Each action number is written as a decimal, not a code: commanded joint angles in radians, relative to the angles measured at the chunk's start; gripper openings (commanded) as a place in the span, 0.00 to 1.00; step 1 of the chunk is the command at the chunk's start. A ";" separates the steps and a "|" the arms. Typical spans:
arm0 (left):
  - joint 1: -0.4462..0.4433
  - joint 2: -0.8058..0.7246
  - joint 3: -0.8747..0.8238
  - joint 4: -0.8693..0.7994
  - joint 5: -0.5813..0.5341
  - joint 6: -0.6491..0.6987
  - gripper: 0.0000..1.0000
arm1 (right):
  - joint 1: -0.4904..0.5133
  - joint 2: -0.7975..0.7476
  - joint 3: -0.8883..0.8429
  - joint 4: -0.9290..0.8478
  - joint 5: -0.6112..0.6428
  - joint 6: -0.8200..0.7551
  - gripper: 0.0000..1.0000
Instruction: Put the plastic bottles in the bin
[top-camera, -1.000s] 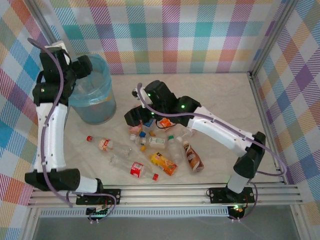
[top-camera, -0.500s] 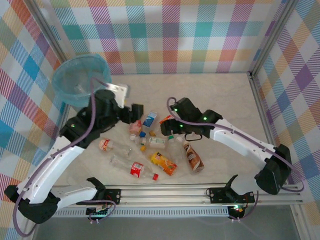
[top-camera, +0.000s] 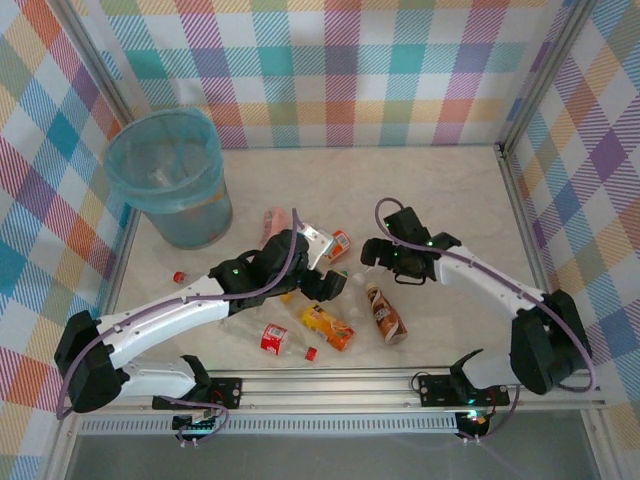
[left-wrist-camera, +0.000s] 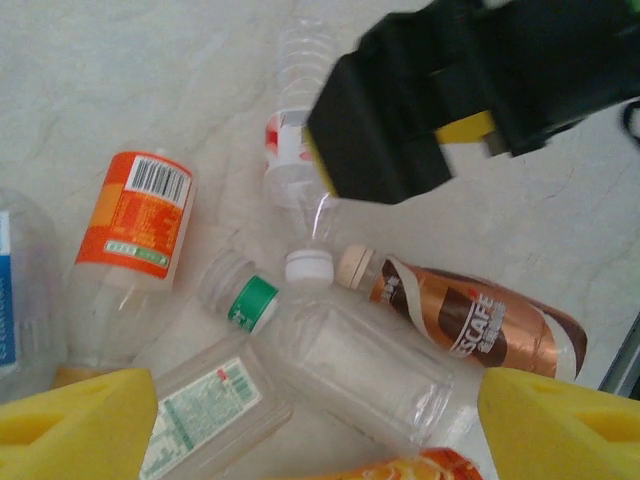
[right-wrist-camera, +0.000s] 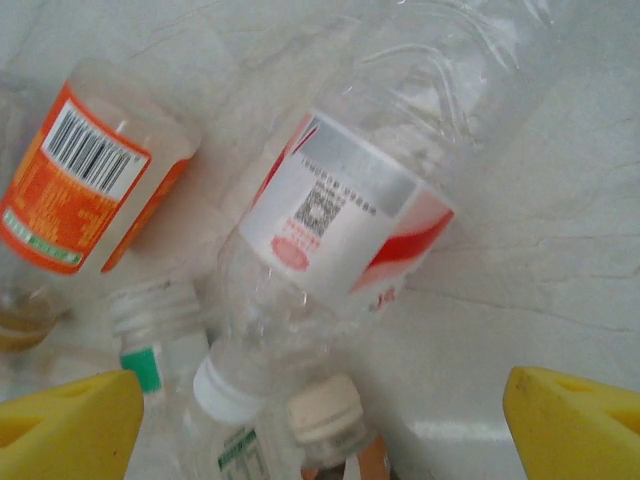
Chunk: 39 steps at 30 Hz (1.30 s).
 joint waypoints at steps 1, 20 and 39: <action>-0.017 0.009 0.071 0.070 -0.027 0.032 0.84 | -0.005 0.071 0.059 0.056 0.007 0.045 0.94; -0.017 0.002 0.093 0.065 -0.108 -0.016 0.86 | -0.072 0.343 0.144 0.115 0.055 0.103 0.90; -0.017 -0.030 0.142 -0.022 -0.283 -0.069 0.89 | -0.095 0.300 0.207 0.142 0.059 0.013 0.69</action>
